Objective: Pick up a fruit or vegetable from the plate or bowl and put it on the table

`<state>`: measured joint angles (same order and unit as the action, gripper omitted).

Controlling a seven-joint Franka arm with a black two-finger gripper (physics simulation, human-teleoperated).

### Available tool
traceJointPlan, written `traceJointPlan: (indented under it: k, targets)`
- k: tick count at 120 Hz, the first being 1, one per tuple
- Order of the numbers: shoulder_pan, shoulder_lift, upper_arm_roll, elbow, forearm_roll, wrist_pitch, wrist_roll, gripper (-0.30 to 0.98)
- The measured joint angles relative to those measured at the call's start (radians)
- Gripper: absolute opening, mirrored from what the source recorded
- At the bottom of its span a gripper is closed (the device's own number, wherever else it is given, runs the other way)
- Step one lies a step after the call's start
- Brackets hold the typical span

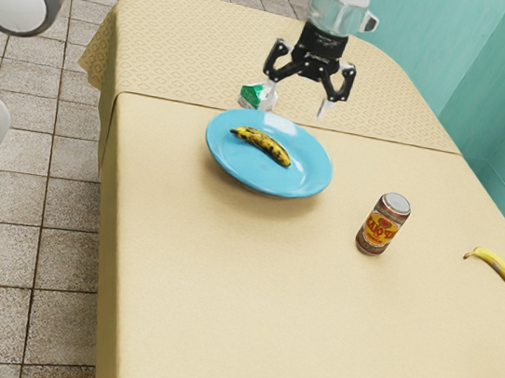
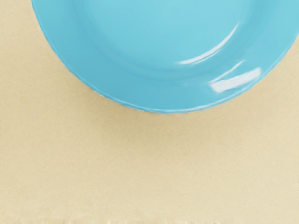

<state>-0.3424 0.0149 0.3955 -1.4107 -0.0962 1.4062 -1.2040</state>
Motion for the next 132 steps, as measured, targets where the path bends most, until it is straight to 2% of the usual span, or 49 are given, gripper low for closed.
traceJointPlan:
  k: [31,53,66,88,111,118,132]
  targets:
    - [-0.120,-0.017,0.018,-0.003,-0.010,-0.020,-0.405,0.69]
    - [-0.188,-0.025,0.016,-0.004,-0.060,-0.054,-0.603,0.69]
    - [-0.239,-0.071,0.023,-0.005,-0.061,-0.070,-0.693,0.69]
    - [-0.136,-0.071,0.017,-0.012,-0.032,-0.095,-0.819,0.69]
    - [-0.159,-0.064,0.121,-0.090,0.004,-0.081,-0.889,0.69]
    - [-0.083,-0.065,0.129,-0.104,0.007,-0.068,-0.898,0.69]
    - [0.160,-0.051,0.132,-0.114,0.011,-0.049,-0.904,0.69]
